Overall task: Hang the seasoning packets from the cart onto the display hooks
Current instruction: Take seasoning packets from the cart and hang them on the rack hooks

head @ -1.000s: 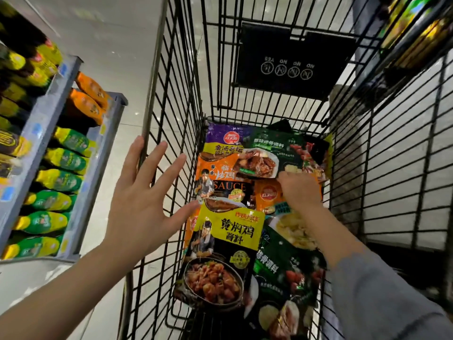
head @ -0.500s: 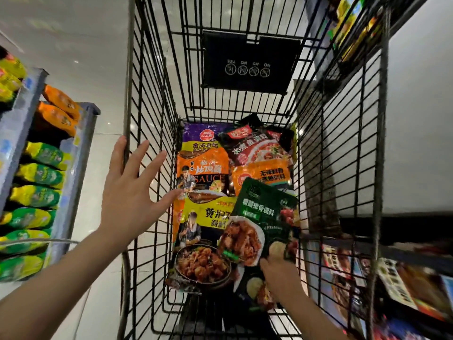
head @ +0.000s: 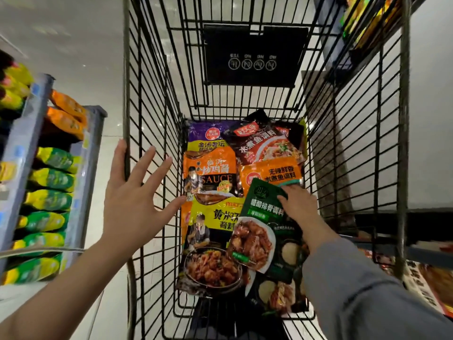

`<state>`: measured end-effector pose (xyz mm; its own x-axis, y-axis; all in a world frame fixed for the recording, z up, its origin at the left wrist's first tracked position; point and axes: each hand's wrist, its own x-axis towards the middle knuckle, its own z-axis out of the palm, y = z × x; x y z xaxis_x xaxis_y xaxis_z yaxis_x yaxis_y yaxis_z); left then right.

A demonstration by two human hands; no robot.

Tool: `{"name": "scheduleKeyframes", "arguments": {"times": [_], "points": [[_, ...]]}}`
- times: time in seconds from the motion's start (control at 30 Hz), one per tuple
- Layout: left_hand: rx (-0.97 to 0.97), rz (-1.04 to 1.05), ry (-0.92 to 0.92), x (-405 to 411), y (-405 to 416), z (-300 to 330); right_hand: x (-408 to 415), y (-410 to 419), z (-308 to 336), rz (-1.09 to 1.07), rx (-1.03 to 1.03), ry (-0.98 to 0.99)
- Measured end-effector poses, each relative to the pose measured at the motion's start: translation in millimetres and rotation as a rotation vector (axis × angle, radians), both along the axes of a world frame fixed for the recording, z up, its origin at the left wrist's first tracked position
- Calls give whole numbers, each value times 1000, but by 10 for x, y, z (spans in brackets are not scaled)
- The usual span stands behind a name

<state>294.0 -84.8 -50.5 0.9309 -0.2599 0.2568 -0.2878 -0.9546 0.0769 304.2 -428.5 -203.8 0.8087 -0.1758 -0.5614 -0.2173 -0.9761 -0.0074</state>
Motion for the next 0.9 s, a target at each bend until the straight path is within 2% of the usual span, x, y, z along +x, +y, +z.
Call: {"name": "scheduleKeyframes", "arguments": {"times": [0.27, 0.53, 0.63, 0.73, 0.9], "points": [[-27, 8, 11, -2, 0, 0, -65, 43, 75, -60, -47, -93], [-36, -6, 6, 7, 6, -1, -440, -3, 251, -122, 78, -56], [-45, -18, -10, 5, 21, -28, -633, 47, 520, -130, 135, -53], [-68, -13, -19, -4, 23, -37, -1004, 91, 823, -207, 312, -85], [11, -5, 53, -20, 36, -24, -1448, 134, 1379, -206, 388, -239]]}}
